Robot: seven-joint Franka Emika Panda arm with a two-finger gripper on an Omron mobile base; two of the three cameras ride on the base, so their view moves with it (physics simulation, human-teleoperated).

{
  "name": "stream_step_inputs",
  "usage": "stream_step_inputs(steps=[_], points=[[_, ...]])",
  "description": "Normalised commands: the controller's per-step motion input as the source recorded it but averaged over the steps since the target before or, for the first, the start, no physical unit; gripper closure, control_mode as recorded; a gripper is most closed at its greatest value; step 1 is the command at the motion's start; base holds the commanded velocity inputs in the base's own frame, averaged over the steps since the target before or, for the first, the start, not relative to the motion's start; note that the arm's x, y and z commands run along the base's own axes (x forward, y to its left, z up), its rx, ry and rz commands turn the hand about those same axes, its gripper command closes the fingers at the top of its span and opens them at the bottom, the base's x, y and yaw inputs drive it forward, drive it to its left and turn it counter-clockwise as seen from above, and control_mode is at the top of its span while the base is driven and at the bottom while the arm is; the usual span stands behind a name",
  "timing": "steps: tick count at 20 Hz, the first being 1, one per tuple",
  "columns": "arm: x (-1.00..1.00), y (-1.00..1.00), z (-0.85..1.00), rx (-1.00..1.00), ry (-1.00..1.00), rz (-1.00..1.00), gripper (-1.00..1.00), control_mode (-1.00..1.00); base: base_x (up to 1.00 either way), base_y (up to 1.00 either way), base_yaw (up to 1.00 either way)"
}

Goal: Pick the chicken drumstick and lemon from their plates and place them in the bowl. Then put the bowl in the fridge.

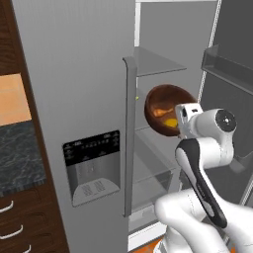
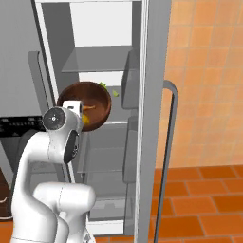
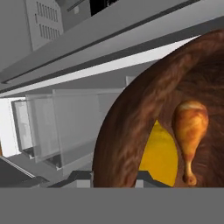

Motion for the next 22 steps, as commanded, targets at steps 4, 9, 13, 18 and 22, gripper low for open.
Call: stream_step_inputs(steps=[4, 9, 13, 18, 22], points=[[0.22, -0.01, -0.02, 0.00, 0.01, 0.00, 1.00, -1.00, 0.00, 0.00, 0.00], [0.12, 0.00, -0.03, 0.00, 0.03, 0.02, 1.00, -1.00, 0.00, 0.00, 0.00], [0.26, 0.00, 0.00, 0.00, 0.05, 0.05, 1.00, -1.00, 0.00, 0.00, 0.00], [0.26, 0.00, 0.00, 0.00, 0.04, 0.04, 1.00, -1.00, 0.00, 0.00, 0.00], [0.38, 0.00, 0.00, 0.00, 0.03, 0.03, 1.00, -1.00, 0.00, 0.00, 0.00]])
